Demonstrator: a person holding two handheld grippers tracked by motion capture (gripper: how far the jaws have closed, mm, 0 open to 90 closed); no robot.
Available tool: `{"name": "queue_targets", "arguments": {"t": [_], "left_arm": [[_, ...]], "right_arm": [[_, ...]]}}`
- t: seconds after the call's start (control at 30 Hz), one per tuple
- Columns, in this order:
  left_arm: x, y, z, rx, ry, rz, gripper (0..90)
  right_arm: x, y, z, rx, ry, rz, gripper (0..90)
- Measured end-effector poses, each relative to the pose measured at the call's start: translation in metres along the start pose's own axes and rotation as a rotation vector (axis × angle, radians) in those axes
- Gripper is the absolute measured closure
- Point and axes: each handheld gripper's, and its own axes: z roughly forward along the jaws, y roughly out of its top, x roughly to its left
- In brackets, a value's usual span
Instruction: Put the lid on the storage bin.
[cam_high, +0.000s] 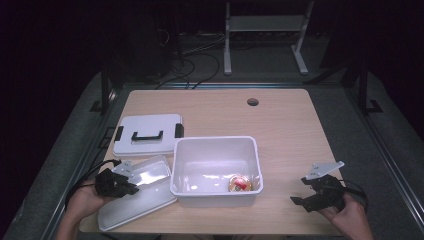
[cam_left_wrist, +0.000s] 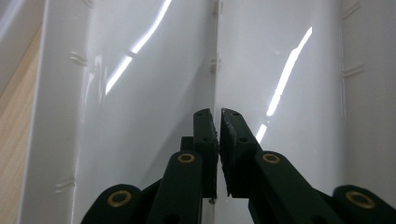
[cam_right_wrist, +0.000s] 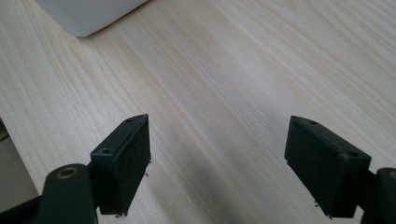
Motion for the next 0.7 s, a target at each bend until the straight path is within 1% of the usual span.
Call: {"name": "queue_targets", "arguments": {"t": [0.13,0.2,0.37,0.5,0.53,0.6,0.7], "left_arm": [[0.001,0.002,0.0,0.011,-0.005,-0.006,88.4],[0.0,0.002,-0.001,0.008,-0.016,-0.001,89.1],[-0.002,0.001,-0.008,0.012,-0.021,0.014,89.2],[-0.004,0.002,-0.022,0.008,-0.016,0.029,89.2],[-0.005,0.002,-0.029,-0.001,-0.015,0.034,89.3],[-0.004,0.002,-0.036,-0.013,-0.02,0.039,89.3],[-0.004,0.002,-0.051,-0.028,-0.013,0.04,89.3]], "right_arm": [[0.0,0.0,0.0,-0.001,-0.002,-0.001,21.8],[-0.001,0.001,0.001,-0.004,-0.002,-0.002,21.4],[-0.001,0.001,0.001,-0.01,-0.004,0.001,20.9],[-0.001,0.001,0.001,-0.012,-0.003,0.002,20.7],[-0.001,0.001,0.002,-0.012,-0.003,0.002,20.7],[0.0,0.001,0.002,-0.011,-0.003,0.003,20.7],[0.0,0.001,0.002,-0.011,-0.005,0.0,20.6]]}}
